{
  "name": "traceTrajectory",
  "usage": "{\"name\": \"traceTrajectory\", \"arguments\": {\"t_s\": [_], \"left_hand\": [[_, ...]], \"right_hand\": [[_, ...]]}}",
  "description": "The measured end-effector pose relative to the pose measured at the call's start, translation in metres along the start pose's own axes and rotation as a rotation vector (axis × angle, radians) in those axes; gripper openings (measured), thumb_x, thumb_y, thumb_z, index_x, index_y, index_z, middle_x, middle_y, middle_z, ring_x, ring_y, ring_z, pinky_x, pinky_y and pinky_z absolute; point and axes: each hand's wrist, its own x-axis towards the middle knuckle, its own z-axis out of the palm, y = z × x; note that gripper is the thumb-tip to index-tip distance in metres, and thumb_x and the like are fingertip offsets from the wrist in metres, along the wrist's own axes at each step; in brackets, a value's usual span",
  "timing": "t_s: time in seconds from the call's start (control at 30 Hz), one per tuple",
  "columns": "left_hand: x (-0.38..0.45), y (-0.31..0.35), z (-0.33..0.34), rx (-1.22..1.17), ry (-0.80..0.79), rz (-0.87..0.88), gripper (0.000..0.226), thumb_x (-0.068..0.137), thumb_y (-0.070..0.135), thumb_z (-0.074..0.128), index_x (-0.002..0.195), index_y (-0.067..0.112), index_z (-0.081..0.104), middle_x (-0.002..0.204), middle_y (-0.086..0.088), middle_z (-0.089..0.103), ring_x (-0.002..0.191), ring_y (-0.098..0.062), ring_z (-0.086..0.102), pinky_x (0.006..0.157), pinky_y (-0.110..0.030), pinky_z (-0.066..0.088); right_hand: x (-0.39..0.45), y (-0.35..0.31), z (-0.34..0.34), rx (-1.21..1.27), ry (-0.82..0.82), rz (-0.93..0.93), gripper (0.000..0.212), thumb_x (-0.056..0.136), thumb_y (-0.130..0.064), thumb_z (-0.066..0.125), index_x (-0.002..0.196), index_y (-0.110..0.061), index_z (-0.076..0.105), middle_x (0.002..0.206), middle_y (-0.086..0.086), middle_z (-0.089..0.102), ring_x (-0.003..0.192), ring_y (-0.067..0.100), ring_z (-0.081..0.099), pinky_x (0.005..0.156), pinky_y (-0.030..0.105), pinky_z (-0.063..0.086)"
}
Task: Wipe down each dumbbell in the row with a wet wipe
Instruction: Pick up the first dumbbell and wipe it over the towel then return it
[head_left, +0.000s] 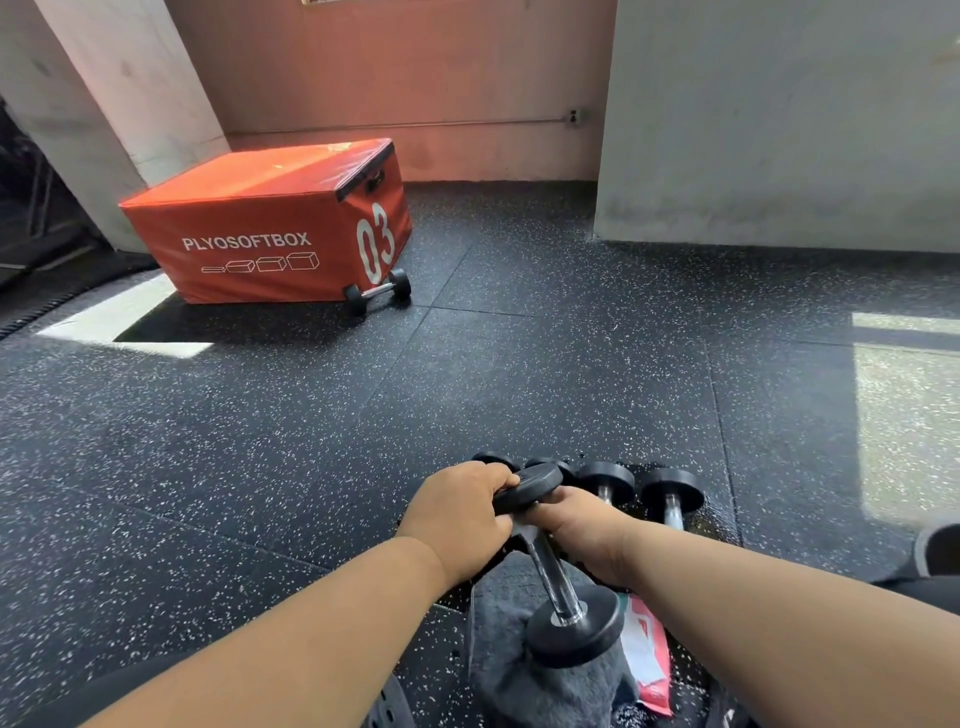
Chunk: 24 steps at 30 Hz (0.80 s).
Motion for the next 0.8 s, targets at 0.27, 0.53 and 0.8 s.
{"name": "traceTrajectory", "arguments": {"t_s": [0.27,0.53,0.8], "left_hand": [[0.002,-0.002,0.001,-0.012,-0.019,0.010,0.037,0.088,0.026,0.069,0.124,0.034,0.070,0.115,0.010,0.069,0.109,-0.020,0.064,0.097,-0.033,0.051],[0.006,-0.003,0.007,-0.020,-0.010,0.002,0.039,0.087,0.027,0.070,0.125,0.035,0.070,0.116,0.009,0.068,0.112,-0.019,0.063,0.097,-0.030,0.048],[0.009,-0.005,0.007,-0.003,0.004,-0.015,0.033,0.091,0.035,0.071,0.123,0.034,0.071,0.113,0.008,0.068,0.109,-0.018,0.064,0.096,-0.031,0.048]], "right_hand": [[-0.005,0.005,0.021,-0.060,0.132,-0.045,0.030,0.088,-0.039,0.073,0.108,-0.016,0.074,0.082,-0.002,0.072,0.077,0.015,0.059,0.077,0.035,0.047],[-0.013,0.012,0.028,-0.765,0.392,-0.159,0.030,0.090,-0.056,0.034,0.097,-0.030,0.049,0.094,0.003,0.071,0.091,0.035,0.067,0.080,0.042,0.052],[-0.009,0.013,0.025,-0.628,0.321,-0.008,0.027,0.093,-0.051,0.054,0.086,-0.024,0.051,0.080,-0.006,0.064,0.072,0.020,0.060,0.064,0.034,0.044]]}}
